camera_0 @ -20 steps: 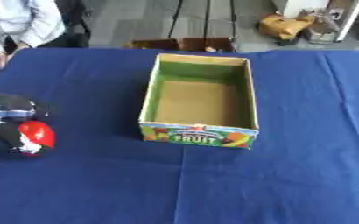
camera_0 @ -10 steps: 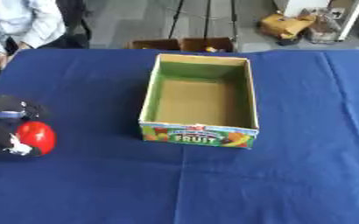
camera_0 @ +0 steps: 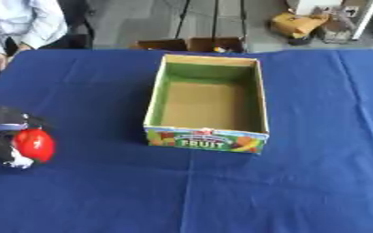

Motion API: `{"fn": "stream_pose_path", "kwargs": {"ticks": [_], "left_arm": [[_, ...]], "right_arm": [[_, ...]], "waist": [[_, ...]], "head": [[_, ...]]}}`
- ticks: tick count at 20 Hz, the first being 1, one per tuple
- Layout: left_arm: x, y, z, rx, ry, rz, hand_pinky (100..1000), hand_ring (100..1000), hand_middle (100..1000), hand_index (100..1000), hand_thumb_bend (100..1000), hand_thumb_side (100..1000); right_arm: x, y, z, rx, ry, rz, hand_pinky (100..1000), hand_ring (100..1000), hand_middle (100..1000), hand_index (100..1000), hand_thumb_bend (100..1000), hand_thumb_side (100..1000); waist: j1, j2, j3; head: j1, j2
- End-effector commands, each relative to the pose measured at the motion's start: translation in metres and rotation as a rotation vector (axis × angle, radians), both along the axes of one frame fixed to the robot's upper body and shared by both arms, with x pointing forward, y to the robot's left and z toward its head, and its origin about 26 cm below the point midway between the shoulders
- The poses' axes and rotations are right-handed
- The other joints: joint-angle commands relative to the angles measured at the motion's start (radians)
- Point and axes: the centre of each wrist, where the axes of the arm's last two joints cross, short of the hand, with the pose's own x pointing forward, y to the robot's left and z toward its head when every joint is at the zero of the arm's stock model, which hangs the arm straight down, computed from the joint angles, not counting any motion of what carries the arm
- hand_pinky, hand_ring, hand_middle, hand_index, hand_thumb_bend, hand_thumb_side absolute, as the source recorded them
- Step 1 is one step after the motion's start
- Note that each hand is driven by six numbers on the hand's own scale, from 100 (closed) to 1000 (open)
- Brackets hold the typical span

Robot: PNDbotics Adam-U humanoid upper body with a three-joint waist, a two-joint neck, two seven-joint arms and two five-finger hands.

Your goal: Pick up objects on the table and place them in the box.

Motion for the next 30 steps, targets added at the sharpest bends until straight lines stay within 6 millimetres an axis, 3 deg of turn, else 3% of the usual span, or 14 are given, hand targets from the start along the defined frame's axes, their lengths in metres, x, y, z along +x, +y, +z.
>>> {"fn": "stream_pose_path", "kwargs": {"ticks": [1, 5, 8, 14, 19, 30], "left_arm": [[-0.0029, 0.0118, 0.0152, 0.183, 0.209, -0.157, 531, 687, 953, 1000, 318, 653], [-0.003, 0.0136, 0.014, 0.194, 0.213, -0.144, 519, 696, 954, 1000, 159, 571], [-0.0035, 0.0146, 0.0121, 0.197, 0.218, -0.138, 508, 711, 961, 1000, 100, 544], [-0.0045, 0.016, 0.0088, 0.18, 0.226, -0.131, 489, 773, 961, 1000, 100, 475], [-0.0037, 0.0145, 0.0105, 0.161, 0.216, -0.121, 478, 751, 921, 1000, 100, 450], [-0.0008, 0.0102, 0.0164, 0.097, 0.184, -0.08, 498, 758, 885, 877, 100, 430]], "right_arm": [[-0.0013, -0.0006, 0.0083, -0.002, -0.036, 0.0, 742, 792, 608, 798, 100, 927], [-0.0013, -0.0006, 0.0084, 0.002, -0.04, -0.002, 743, 793, 606, 797, 100, 926], [-0.0012, -0.0007, 0.0085, 0.005, -0.045, -0.004, 743, 789, 603, 793, 100, 915], [-0.0012, -0.0008, 0.0087, 0.015, -0.053, -0.01, 743, 784, 592, 786, 100, 902], [-0.0012, -0.0008, 0.0088, 0.024, -0.056, -0.016, 744, 783, 588, 783, 100, 893], [-0.001, -0.0002, 0.0086, 0.032, -0.06, -0.018, 744, 781, 583, 782, 100, 890]], "waist": [[-0.001, -0.01, -0.001], [-0.003, -0.008, -0.001], [-0.004, -0.006, -0.001], [-0.003, -0.003, -0.001], [-0.002, -0.002, -0.001], [-0.002, -0.001, -0.004]], "head": [[0.005, -0.007], [0.007, -0.009], [0.007, -0.01], [0.006, -0.01], [0.006, -0.011], [0.003, -0.015]]}}
